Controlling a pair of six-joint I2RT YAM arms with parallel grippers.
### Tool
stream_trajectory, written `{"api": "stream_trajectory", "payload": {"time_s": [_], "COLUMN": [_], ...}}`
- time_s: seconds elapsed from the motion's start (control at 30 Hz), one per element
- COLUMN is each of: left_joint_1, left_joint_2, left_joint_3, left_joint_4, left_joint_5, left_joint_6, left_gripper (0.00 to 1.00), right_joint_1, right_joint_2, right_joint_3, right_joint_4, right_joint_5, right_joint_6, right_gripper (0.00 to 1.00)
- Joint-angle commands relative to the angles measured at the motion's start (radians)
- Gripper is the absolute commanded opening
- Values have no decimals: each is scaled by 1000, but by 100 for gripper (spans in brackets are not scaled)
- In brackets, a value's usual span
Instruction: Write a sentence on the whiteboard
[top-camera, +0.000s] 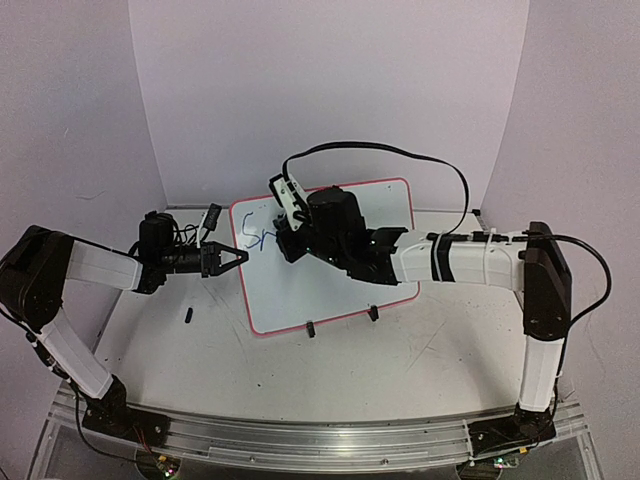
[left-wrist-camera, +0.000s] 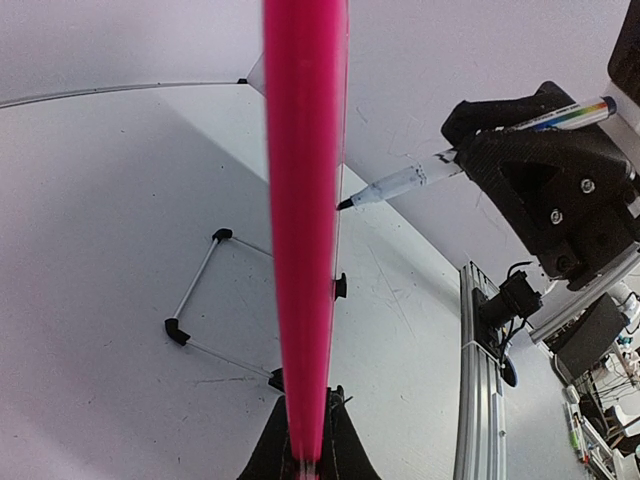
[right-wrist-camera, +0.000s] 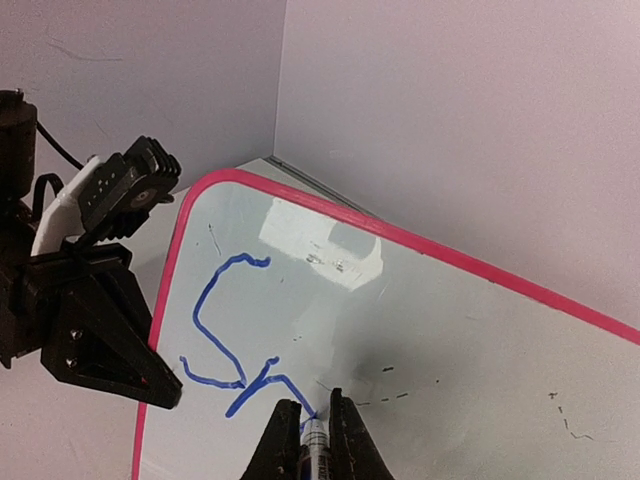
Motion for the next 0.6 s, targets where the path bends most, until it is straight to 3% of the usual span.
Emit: {"api": "stream_trajectory", "payload": {"time_s": [0.0,0.3,0.4,0.57], "left_joint_1": [4,5,6,6], "left_joint_2": [8,7,8,12], "left_joint_3": [25,26,27,32], "left_joint_4": [-23,-23,-24,-23], "left_joint_5": [-75,-72,-73,-71], "left_joint_6": [33,32,32,32], "left_gripper": [0,0,0,0], "right_joint_1": [1,-1,1,1], "right_joint_2": [-11,4,-24,-52], "right_joint_3": [71,93,62,10], "right_joint_4": [26,14,14,9], "right_joint_5": [30,39,-42,-14], "right_joint_6": [-20,-18,-15,-3], "right_gripper": [0,0,0,0]}}
